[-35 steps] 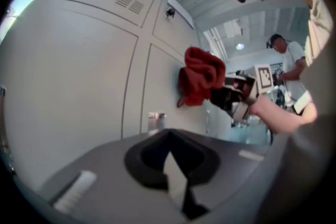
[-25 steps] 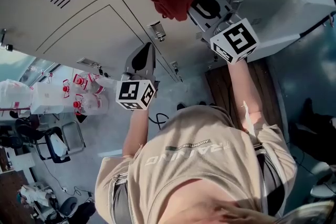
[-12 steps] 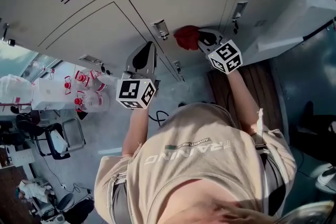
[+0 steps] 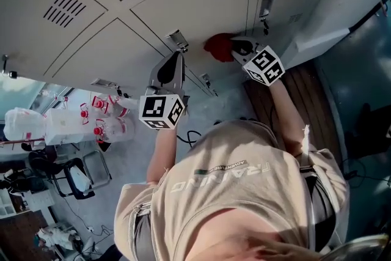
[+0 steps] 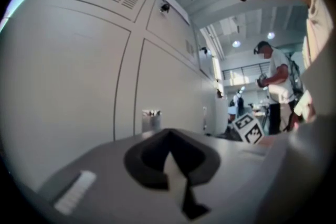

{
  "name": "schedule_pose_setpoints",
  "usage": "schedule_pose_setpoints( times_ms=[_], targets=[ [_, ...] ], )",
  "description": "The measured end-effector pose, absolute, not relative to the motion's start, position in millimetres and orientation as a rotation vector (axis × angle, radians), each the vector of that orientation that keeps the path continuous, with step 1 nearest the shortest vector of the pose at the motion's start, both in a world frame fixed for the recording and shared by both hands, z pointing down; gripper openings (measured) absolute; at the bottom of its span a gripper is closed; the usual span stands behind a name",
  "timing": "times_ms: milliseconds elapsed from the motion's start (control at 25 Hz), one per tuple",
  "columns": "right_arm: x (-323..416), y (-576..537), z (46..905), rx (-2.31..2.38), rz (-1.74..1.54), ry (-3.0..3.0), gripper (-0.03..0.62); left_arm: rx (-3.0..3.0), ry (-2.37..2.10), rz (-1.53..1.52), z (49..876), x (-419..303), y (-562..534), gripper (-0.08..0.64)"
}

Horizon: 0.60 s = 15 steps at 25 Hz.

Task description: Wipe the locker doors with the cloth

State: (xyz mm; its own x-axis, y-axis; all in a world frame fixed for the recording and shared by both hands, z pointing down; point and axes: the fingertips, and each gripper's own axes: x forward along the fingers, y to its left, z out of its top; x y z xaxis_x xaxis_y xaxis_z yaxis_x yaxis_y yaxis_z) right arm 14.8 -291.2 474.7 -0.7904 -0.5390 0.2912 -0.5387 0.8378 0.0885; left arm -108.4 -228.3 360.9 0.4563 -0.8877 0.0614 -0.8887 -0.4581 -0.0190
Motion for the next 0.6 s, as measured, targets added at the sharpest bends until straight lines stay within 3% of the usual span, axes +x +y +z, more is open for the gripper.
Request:
schedule_pose_setpoints(
  times_ms=[360,600],
  targets=[
    [56,-268,251,0.893,-0.485,-2.965,0.045,2.713,-1.569,0.096,358,-90,-235,0.005],
    [86,-288,178,1.117,-0.707,-2.969,0.046,2.732,-1.531,0.095,360,-78,-236,0.005]
  ],
)
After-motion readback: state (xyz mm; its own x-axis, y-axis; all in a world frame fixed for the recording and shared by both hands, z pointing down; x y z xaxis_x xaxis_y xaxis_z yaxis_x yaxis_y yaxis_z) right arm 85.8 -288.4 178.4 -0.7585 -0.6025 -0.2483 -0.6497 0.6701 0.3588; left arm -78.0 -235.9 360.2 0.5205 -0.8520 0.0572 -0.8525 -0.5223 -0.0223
